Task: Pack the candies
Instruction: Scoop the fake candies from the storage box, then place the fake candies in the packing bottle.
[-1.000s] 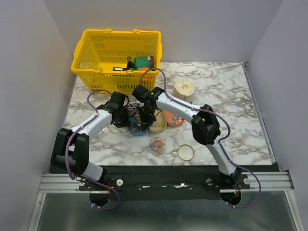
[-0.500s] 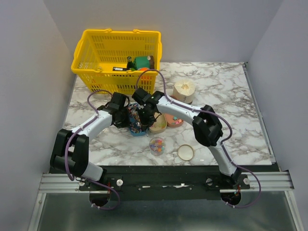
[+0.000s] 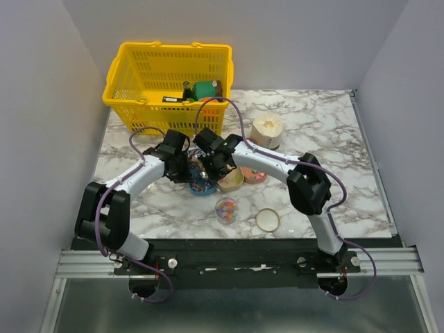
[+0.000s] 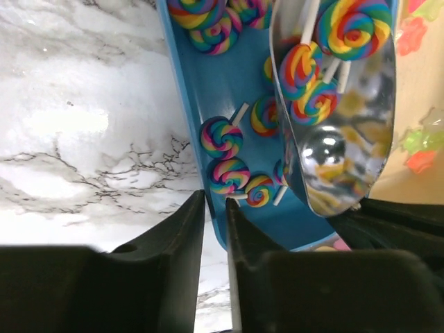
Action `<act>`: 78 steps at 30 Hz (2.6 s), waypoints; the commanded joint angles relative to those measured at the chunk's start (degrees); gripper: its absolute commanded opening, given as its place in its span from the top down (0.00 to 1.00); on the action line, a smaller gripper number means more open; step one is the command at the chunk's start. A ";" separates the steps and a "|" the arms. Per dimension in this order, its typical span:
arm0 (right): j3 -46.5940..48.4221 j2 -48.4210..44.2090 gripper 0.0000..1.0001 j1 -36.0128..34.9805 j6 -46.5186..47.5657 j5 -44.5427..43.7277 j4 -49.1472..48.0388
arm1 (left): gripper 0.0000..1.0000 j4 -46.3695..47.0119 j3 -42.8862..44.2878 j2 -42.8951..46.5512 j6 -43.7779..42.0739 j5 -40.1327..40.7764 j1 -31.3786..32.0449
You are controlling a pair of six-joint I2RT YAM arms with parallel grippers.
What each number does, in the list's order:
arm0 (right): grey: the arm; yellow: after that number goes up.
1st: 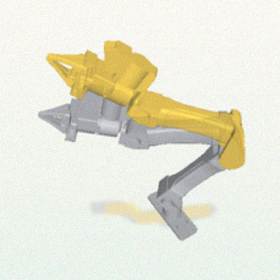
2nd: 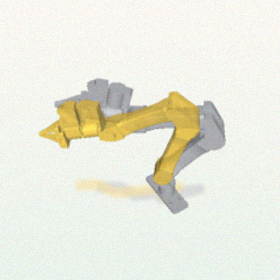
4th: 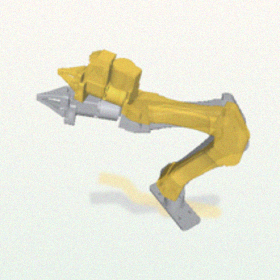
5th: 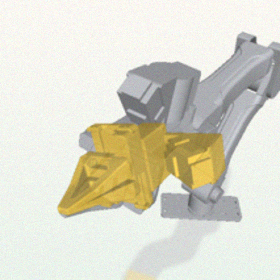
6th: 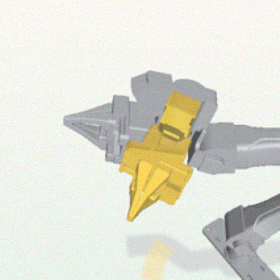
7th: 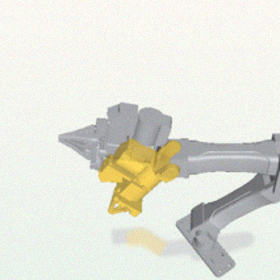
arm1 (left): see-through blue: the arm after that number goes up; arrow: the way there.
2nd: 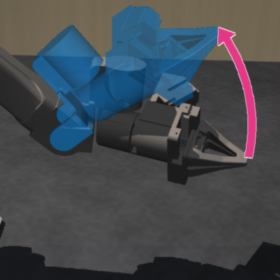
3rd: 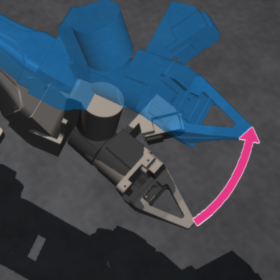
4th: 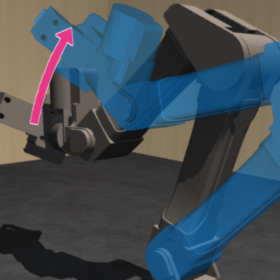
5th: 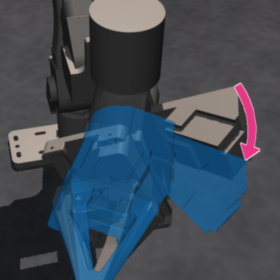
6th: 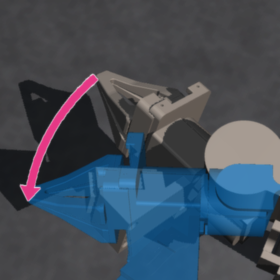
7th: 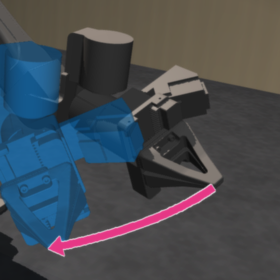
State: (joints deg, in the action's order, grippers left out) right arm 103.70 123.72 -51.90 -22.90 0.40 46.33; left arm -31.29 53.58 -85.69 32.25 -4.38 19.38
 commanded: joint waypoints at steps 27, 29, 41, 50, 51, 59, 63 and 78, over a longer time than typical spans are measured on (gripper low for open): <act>-23.89 -35.65 0.99 -1.27 -5.31 3.28 15.63 | 0.18 5.63 -8.32 22.06 0.01 11.06 -0.48; -26.44 -37.66 0.99 -2.41 -5.93 5.65 15.99 | 0.15 5.62 -8.93 22.58 -0.34 12.02 -0.48; -32.95 -40.14 0.99 -8.92 -10.41 17.78 13.01 | 0.01 6.77 -9.99 24.16 -1.22 14.57 -0.48; -32.86 -39.26 0.99 -8.83 -13.49 26.22 10.01 | 0.01 6.68 -10.17 24.43 -1.40 14.40 -0.48; -32.86 -39.17 0.99 -8.92 -14.10 26.57 9.75 | 0.01 6.77 -10.08 24.34 -1.40 14.40 -0.48; -36.02 -38.12 0.99 -6.73 -16.04 32.02 6.06 | 0.01 6.59 -10.34 24.87 -1.58 14.40 -0.48; -38.04 -37.85 0.99 -4.53 -17.35 34.74 3.78 | 0.01 6.50 -10.34 24.96 -1.58 14.40 -0.48; -46.12 -37.41 0.99 1.62 -25.00 50.57 -6.94 | 0.01 6.15 -10.34 25.13 -1.58 14.93 -0.48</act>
State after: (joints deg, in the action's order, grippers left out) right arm 59.99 85.93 -51.20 -44.05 44.14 44.16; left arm -25.78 43.57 -61.91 31.24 8.38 19.14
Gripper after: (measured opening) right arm 0.145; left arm 0.987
